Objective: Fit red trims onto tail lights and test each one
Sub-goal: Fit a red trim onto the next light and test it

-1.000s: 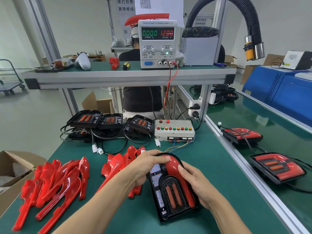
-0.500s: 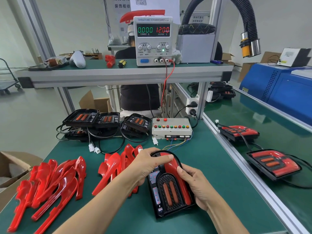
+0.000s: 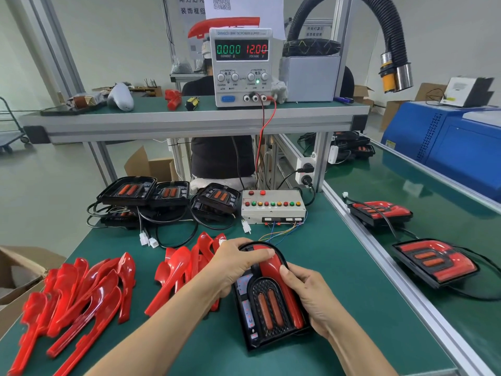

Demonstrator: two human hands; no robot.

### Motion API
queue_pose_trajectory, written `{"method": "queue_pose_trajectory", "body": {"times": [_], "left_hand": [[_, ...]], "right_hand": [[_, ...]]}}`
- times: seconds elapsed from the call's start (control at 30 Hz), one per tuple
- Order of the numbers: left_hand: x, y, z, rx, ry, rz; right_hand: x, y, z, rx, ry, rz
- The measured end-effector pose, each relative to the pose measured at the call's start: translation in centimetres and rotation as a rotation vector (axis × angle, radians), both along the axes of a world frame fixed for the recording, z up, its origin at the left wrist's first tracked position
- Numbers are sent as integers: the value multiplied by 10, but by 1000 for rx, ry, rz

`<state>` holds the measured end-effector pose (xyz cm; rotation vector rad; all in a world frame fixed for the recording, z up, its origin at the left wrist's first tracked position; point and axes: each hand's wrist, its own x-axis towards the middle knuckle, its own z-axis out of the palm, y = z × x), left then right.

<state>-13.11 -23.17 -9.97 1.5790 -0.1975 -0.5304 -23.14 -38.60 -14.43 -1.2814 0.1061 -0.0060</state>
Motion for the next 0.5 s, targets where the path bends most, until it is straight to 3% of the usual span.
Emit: {"method": "queue_pose_trajectory", "body": {"times": [0.37,0.5], "left_hand": [[10,13,10,-87,220,38],[11,11,12,-131,256,30]], "right_hand": [[-29,-22,-11,-419,-46,32],[-28,-21,-11,-368,13,33]]}}
